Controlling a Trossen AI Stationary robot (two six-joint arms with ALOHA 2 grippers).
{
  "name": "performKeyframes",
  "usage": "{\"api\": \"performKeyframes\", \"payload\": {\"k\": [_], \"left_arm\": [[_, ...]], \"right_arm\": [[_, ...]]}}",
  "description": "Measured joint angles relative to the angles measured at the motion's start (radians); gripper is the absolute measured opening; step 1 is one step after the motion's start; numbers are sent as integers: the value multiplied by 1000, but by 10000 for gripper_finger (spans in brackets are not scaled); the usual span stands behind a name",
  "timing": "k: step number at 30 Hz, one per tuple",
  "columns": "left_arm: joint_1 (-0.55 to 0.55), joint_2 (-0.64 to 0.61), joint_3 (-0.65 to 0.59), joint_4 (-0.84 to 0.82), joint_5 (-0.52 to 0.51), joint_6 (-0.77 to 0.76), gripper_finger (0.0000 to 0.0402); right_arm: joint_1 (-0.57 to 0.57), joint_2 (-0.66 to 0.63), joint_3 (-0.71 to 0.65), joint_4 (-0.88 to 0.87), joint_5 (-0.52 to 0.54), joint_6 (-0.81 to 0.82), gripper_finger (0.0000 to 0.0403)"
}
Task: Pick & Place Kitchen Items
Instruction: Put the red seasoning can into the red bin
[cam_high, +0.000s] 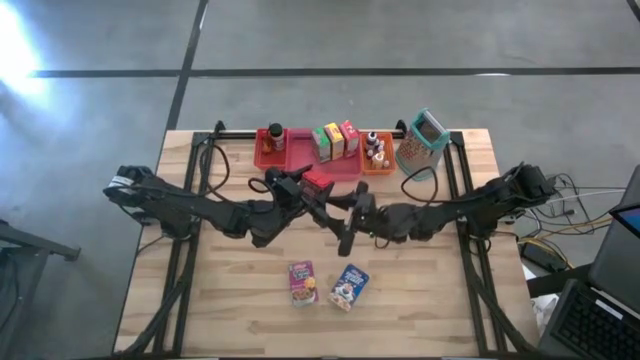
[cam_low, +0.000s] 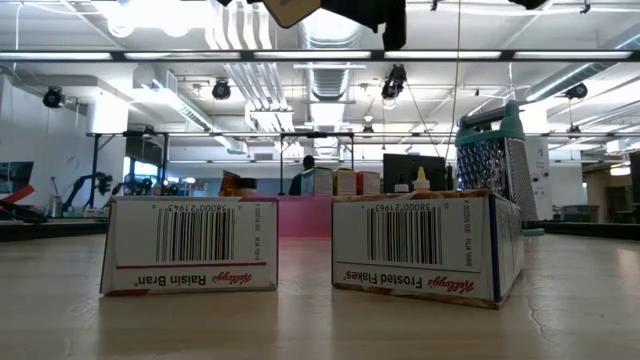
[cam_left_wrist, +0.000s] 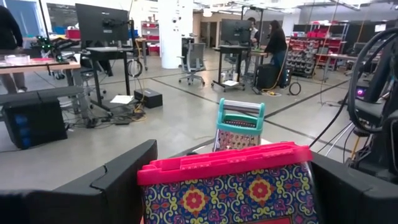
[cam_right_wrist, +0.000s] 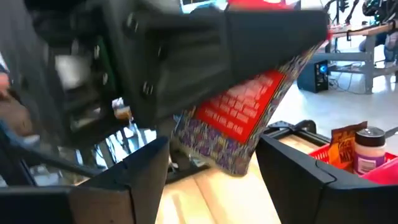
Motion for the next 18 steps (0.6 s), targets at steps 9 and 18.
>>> {"api": "performKeyframes", "payload": {"k": [9, 18], "left_arm": [[3, 2, 0, -1, 0, -14, 330], [9, 1, 2, 23, 84, -44, 330]], "right_arm": [[-3, -2, 3, 18, -7, 46, 265], [-9, 0, 31, 14, -8, 32, 326]]}}
